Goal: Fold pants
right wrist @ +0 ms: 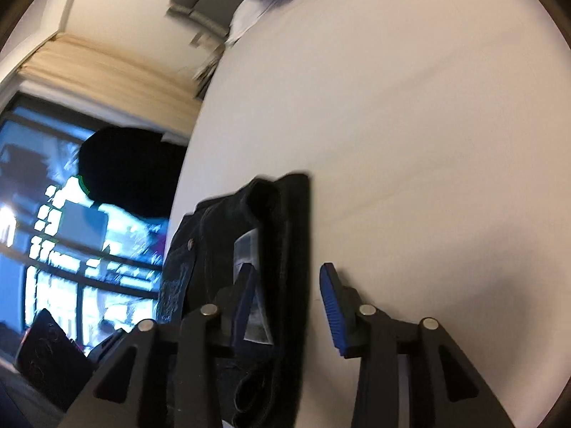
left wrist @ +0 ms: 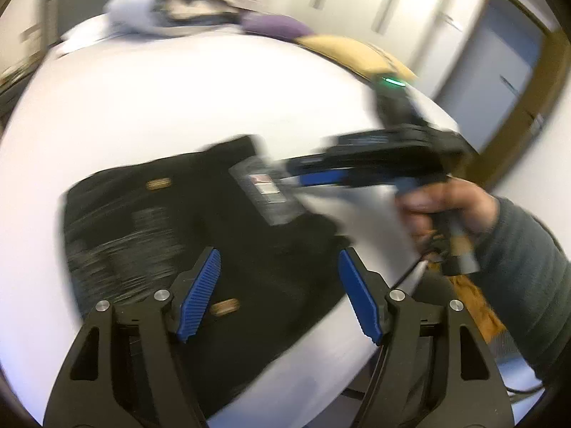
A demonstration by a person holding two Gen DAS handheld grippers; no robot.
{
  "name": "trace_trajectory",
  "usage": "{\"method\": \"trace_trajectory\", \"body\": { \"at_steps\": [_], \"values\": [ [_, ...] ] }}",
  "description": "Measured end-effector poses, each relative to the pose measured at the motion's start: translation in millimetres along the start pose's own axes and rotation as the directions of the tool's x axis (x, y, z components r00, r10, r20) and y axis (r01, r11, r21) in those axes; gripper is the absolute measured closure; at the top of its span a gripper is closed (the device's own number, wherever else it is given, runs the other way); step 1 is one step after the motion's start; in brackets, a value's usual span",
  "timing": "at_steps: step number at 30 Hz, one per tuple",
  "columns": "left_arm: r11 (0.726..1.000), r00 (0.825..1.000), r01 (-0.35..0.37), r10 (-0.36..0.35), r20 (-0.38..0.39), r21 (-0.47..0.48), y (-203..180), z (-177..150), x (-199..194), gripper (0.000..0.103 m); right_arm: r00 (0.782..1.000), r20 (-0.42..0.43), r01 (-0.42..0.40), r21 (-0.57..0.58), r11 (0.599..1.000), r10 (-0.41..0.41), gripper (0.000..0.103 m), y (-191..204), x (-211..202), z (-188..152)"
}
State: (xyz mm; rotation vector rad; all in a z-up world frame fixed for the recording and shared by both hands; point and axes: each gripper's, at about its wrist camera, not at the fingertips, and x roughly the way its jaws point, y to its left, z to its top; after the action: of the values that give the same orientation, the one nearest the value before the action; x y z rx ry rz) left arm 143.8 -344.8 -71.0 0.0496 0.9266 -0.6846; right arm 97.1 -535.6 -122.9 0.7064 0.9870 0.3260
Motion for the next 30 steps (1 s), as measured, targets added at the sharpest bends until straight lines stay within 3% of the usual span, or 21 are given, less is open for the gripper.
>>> {"method": "trace_trajectory", "body": {
  "at_steps": [3,5,9,11,13,14,16,18,19,20,22,24,28,30],
  "values": [
    [0.996,0.999,-0.037,0.038,0.021,-0.086,41.8,-10.6,-14.7,0.035,0.994,0.023,-0.104,-0.063,0.993,0.106,0.062,30.4,-12.9,-5.6],
    [0.987,0.997,-0.064,0.068,0.022,-0.147,64.2,-14.3,-19.3,0.035,0.986,-0.021,-0.17,-0.12,0.978,0.168,0.062,57.2,-4.3,-14.3],
    [0.984,0.997,-0.056,0.066,0.052,-0.167,85.3,-15.5,-25.7,0.035,0.98,-0.079,-0.194,-0.127,0.973,0.185,0.062,70.1,23.0,-16.7],
    [0.987,0.996,-0.04,0.052,0.076,-0.158,94.6,-6.4,-27.3,0.036,0.972,-0.086,-0.226,-0.087,0.97,0.219,0.073,63.8,36.2,-8.6],
    [0.982,0.996,0.033,-0.017,0.086,-0.187,114.0,8.9,-18.6,0.041,0.968,-0.1,-0.235,-0.056,0.97,0.229,0.084,51.3,44.7,-2.9],
    [0.971,0.993,0.095,-0.078,0.085,-0.219,124.1,14.8,-14.0,0.057,0.967,-0.11,-0.235,-0.045,0.971,0.229,0.085,47.9,50.7,0.7],
    [0.943,0.978,0.205,-0.19,0.082,-0.262,141.0,27.3,-0.1,0.073,0.966,-0.126,-0.233,-0.031,0.972,0.227,0.086,43.3,58.7,6.5],
    [0.919,0.962,0.274,-0.262,0.08,-0.285,161.1,36.8,13.1,0.074,0.967,-0.145,-0.214,-0.011,0.977,0.211,0.086,33.4,66.6,10.3],
    [0.905,0.955,0.296,-0.29,0.068,-0.305,169.5,40.2,22.5,0.08,0.971,-0.156,-0.185,0.004,0.983,0.184,0.087,26.9,73.0,10.1],
    [0.895,0.954,0.296,-0.296,0.051,-0.334,180.1,40.9,34.4,0.082,0.973,-0.176,-0.147,0.039,0.988,0.151,0.103,13.2,81.3,10.3],
    [0.858,0.934,0.332,-0.357,0.009,-0.392,197.9,34.4,61.5,0.084,0.966,-0.179,-0.174,0.092,0.98,0.188,0.103,-3.0,87.2,9.3],
    [0.845,0.927,0.337,-0.375,-0.011,-0.414,209.2,23.9,79.4,0.089,0.963,-0.167,-0.197,0.108,0.974,0.213,0.103,-9.2,87.5,8.3],
    [0.803,0.897,0.414,-0.44,0.042,-0.429,224.9,13.5,80.5,0.091,0.959,-0.184,-0.201,0.091,0.975,0.215,0.103,-8.9,88.4,8.9],
    [0.802,0.893,0.425,-0.447,0.05,-0.42,226.7,9.8,76.9,0.091,0.958,-0.193,-0.202,0.076,0.977,0.213,0.103,-7.9,88.5,9.5]
  ]
}}
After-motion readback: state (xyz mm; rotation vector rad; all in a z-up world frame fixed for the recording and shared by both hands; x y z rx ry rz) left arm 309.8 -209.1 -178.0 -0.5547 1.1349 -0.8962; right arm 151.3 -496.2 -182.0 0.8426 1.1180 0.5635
